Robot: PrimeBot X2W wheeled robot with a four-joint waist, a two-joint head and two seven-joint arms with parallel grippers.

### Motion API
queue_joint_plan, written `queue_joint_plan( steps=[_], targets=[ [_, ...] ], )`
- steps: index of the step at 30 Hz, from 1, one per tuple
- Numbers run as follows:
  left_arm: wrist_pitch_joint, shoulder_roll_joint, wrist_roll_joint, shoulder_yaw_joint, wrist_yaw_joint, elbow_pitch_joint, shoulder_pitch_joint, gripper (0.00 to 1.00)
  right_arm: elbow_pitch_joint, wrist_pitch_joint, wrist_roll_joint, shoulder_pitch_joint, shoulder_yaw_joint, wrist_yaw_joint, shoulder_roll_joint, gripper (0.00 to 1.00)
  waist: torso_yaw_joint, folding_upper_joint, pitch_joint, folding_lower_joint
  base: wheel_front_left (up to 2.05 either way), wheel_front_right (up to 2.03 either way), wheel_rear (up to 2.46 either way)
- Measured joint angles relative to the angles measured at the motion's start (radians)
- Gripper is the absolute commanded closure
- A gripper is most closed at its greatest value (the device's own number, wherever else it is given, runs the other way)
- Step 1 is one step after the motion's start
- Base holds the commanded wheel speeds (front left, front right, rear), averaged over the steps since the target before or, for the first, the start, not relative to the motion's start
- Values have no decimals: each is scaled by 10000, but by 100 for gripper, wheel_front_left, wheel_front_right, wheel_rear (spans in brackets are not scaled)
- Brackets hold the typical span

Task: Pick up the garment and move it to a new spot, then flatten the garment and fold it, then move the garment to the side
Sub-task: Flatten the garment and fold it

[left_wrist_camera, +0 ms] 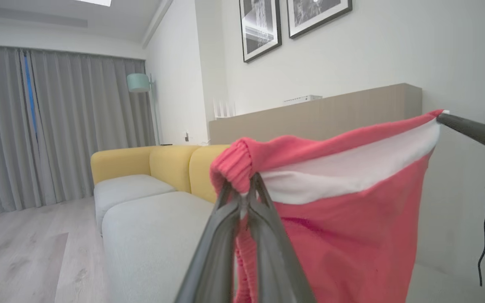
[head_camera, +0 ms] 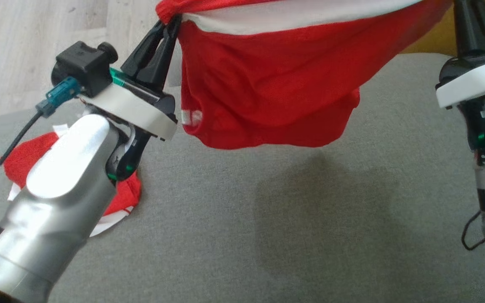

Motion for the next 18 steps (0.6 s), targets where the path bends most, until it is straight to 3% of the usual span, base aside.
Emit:
queue_joint_plan(
  steps=[4, 9, 15, 18],
  targets=[
    [-36, 140, 67, -19, 349, -577, 107, 100, -554, 6, -274, 87, 52, 0, -159, 100, 43, 0, -126, 0, 0, 0, 0],
    [-6, 462, 69, -10, 959, -1743, 755, 100, -1714, 420, -499, 674, -654, 0, -132, 100, 87, 0, -183, 1, 0, 0, 0],
    [416, 890, 52, 71, 1678, -3405, 1095, 100, -3122, 1260, -694, 1558, -1442, 0, 328, 100, 161, 0, -70, 0, 0, 0, 0],
    [723, 1032, 52, 71, 1818, -3960, 1100, 100, -3630, 1680, -907, 1679, -1691, 0, 491, 100, 175, 0, 64, 0, 0, 0, 0]
  ],
)
